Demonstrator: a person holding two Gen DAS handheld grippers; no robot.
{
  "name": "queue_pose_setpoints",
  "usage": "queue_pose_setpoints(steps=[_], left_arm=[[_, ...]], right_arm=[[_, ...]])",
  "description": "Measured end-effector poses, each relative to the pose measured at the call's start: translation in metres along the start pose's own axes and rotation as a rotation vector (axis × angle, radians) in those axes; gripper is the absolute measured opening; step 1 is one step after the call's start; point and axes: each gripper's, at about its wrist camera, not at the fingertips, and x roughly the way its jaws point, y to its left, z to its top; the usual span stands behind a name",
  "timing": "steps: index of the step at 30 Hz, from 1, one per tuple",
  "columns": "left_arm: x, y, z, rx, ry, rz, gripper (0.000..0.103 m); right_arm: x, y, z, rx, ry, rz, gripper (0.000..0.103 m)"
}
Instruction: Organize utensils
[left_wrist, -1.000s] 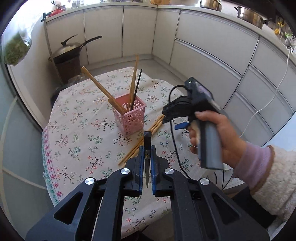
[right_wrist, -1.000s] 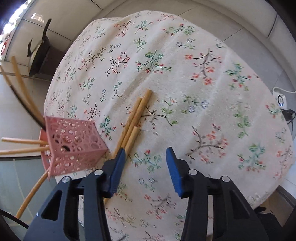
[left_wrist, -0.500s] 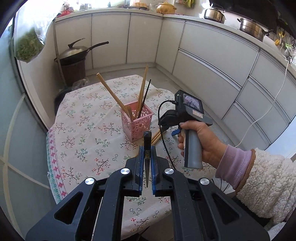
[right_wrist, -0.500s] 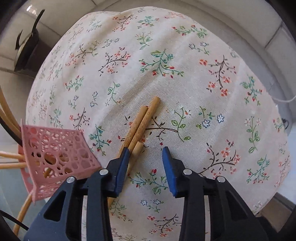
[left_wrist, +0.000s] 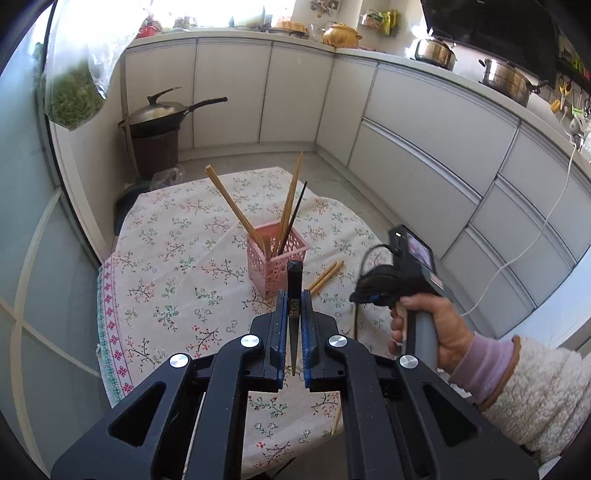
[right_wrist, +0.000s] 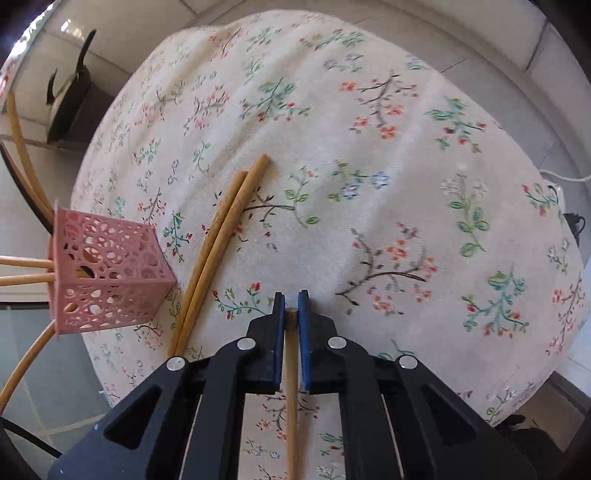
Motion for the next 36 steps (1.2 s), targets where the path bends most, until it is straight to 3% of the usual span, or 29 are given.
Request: queue_pose_setpoints(steps=[2,7,12,15,22,26,28,32,36], left_arm=[[-0.004,-0.003,0.003,-0.007,-0.03,-0.007,0.006],[-0.016,-0.014,0.019,-0.034,-0.135,-0.004,0.006],[-0.03,-0.006,0.045,-0.15,-0.25,-0.021,0.006],[-0.036,0.004,0.068,-0.24,-0.323,-0.005,0.006],[-0.018,0.015,0.111,-0.311,-0.354,0.057,0.006],[0.01,0.023,0.117,-0.33,-0.303,0.089,0.007],[0.034,0.029,0.116,-0.343,-0.241,0.094,0.007],[0.057,0.043,0.105,-0.392,-0.205,0.088,0.025],[0.038,0.045,0.105,-0.404,-0.251,0.095,0.034]], right_arm=[[-0.023,-0.002,-0.005,-0.035,-0.062,0.019,0.007],[-0.125,0.0,-0.014,-0.164,-0.285,0.117,0.007],[-0.212,-0.001,-0.008,-0.227,-0.499,0.257,0.007],[-0.249,-0.004,-0.002,-0.224,-0.581,0.328,0.007],[-0.271,0.002,0.015,-0.188,-0.605,0.421,0.007],[-0.275,0.006,0.015,-0.194,-0.611,0.434,0.007],[-0.273,0.007,0.019,-0.192,-0.609,0.438,0.007],[-0.273,0.009,0.021,-0.19,-0.606,0.437,0.007],[-0.273,0.01,0.021,-0.181,-0.6,0.446,0.007]])
